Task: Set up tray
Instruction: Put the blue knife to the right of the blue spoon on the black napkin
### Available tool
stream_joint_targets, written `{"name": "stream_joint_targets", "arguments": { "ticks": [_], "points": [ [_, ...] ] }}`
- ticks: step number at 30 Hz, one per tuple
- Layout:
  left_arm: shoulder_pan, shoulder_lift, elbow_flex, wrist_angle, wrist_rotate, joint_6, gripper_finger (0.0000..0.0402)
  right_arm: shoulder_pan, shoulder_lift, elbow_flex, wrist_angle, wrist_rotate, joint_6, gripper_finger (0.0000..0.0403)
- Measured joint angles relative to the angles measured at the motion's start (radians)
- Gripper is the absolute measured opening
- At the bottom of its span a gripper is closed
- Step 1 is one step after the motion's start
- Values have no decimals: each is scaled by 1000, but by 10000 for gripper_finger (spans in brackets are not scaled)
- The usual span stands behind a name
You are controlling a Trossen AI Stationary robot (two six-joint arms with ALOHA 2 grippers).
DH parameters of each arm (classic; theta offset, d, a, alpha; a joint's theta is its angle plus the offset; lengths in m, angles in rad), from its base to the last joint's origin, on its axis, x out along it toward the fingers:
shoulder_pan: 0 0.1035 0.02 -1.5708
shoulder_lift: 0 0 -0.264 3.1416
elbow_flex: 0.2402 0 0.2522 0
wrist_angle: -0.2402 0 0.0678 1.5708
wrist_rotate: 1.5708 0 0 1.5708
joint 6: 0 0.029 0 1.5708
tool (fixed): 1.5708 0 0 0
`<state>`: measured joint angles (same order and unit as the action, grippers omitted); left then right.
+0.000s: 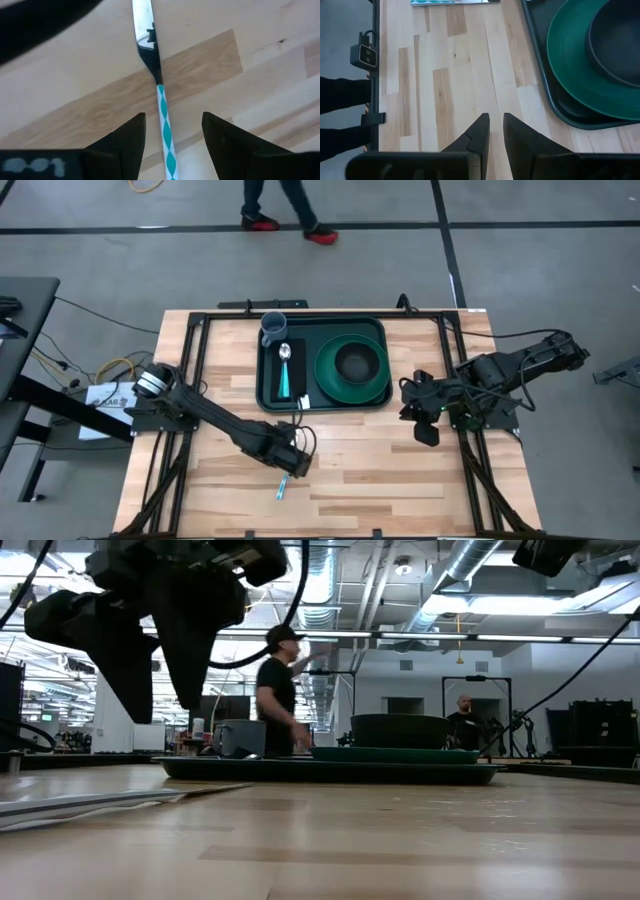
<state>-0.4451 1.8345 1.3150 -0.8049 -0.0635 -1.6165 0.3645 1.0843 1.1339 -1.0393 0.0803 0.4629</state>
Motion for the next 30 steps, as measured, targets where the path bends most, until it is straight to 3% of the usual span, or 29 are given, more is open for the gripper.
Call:
{"name": "stream_joint_targets", "arguments": {
  "ticks": [9, 30],
  "points": [
    [-34, 74, 12, 12, 55, -80, 183, 0, 0, 0, -7, 0, -5, 47],
    [-60, 161, 14, 66, 52, -113, 183, 0, 0, 1, -27, -1, -28, 47]
  ]
}}
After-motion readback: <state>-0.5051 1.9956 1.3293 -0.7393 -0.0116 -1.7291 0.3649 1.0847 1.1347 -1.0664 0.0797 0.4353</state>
